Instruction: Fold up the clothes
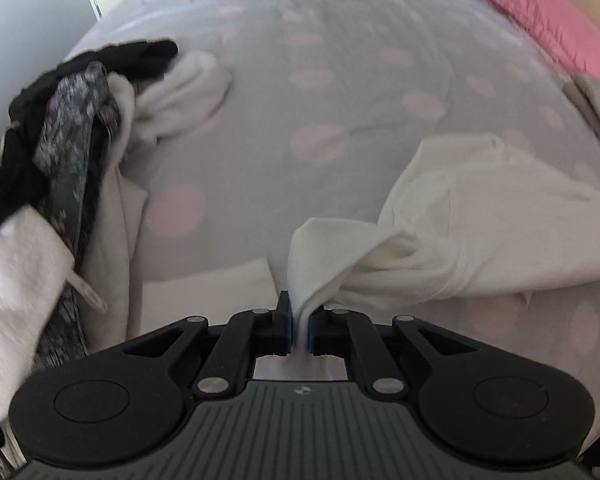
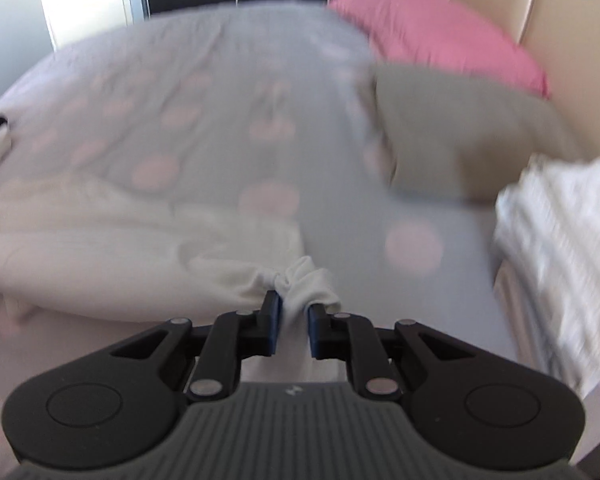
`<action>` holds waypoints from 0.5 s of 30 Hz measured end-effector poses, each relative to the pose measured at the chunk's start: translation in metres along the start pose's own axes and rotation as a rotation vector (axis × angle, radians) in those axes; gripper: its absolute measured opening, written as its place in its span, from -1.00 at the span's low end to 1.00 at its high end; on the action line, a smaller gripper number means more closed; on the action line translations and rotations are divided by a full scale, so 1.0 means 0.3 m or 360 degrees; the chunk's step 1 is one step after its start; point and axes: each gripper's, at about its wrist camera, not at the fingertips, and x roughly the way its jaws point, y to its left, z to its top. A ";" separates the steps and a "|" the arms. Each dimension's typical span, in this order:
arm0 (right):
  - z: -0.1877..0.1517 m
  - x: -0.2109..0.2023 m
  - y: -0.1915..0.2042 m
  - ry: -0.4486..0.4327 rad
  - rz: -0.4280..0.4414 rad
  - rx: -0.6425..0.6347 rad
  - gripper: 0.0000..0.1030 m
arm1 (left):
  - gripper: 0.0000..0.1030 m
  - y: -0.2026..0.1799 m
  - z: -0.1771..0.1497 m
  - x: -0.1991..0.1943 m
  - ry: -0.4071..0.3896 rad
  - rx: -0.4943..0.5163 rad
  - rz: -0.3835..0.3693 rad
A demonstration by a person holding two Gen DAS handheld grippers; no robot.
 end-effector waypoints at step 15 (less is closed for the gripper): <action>-0.140 -0.002 0.063 0.0334 0.0178 -0.0328 -0.25 | 0.10 -0.075 -0.090 0.000 0.0082 0.0389 -0.0085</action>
